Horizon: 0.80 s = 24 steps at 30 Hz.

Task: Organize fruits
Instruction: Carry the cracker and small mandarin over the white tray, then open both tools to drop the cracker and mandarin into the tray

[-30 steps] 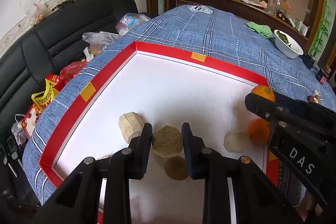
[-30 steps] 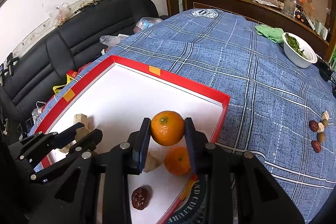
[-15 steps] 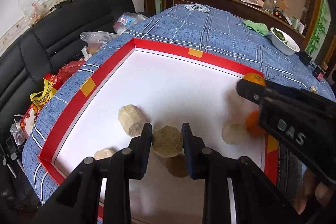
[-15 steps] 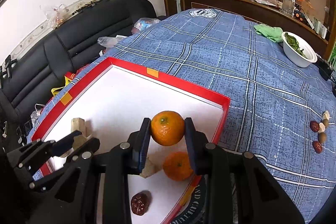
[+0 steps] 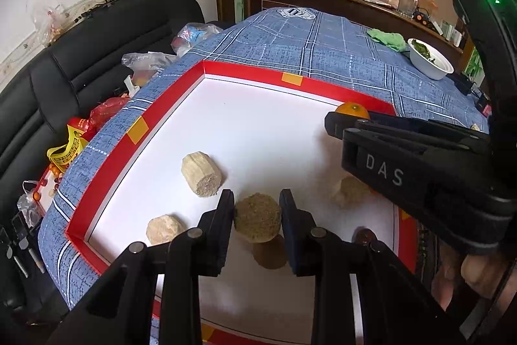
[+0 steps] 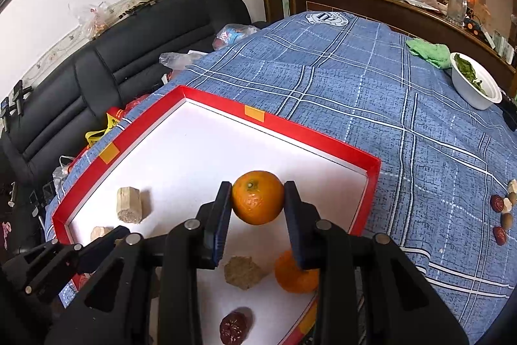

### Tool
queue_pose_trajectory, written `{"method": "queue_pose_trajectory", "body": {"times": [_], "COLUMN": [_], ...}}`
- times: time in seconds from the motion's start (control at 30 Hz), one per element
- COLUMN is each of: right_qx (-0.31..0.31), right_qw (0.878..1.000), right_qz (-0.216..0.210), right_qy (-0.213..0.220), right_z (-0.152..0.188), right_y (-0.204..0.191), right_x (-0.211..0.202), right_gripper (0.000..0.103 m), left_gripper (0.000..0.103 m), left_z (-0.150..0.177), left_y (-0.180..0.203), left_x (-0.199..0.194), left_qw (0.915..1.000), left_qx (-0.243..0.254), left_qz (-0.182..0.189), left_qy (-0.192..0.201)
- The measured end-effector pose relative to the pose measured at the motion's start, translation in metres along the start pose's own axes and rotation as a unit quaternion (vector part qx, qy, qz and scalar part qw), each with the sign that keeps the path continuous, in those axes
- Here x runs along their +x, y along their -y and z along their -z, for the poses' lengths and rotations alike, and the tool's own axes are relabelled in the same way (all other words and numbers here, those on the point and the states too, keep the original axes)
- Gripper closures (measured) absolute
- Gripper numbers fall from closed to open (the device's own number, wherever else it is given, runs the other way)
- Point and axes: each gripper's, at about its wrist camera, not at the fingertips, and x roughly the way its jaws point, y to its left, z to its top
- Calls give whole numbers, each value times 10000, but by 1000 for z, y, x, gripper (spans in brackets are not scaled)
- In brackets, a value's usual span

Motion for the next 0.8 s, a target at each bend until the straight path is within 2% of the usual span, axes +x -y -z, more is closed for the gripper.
{"method": "queue_pose_trajectory", "body": {"times": [0.33, 0.4, 0.43, 0.5, 0.57, 0.67, 0.77, 0.8], "right_qx": [-5, -10, -31, -37, 2, -10, -35, -20], "right_qw": [9999, 9998, 9998, 9996, 9997, 9997, 9998, 9999], "right_qz": [-37, -45, -32, 23, 11, 67, 78, 63], "right_qy": [-129, -183, -214, -274, -254, -214, -189, -149], "right_z": [3, 3, 4, 4, 5, 5, 5, 5], "right_y": [2, 1, 1, 1, 2, 3, 4, 5], "right_x": [5, 7, 7, 9, 7, 3, -2, -6], "right_gripper": [68, 68, 68, 65, 55, 45, 41, 41], "left_gripper": [74, 68, 60, 54, 43, 34, 26, 25], "left_z": [2, 2, 2, 3, 2, 2, 2, 2], "left_y": [-7, -7, -7, -8, -9, -10, -11, -11], "left_x": [2, 4, 4, 0, -2, -4, -8, -10], "left_qw": [9997, 9996, 9996, 9997, 9996, 9996, 9995, 9994], "left_qx": [-169, -132, -122, -141, -142, -177, -163, -174], "left_qz": [-88, -137, -125, -183, -225, -209, -283, -285], "left_qy": [-123, -194, -207, -59, -30, -20, 49, 74]}}
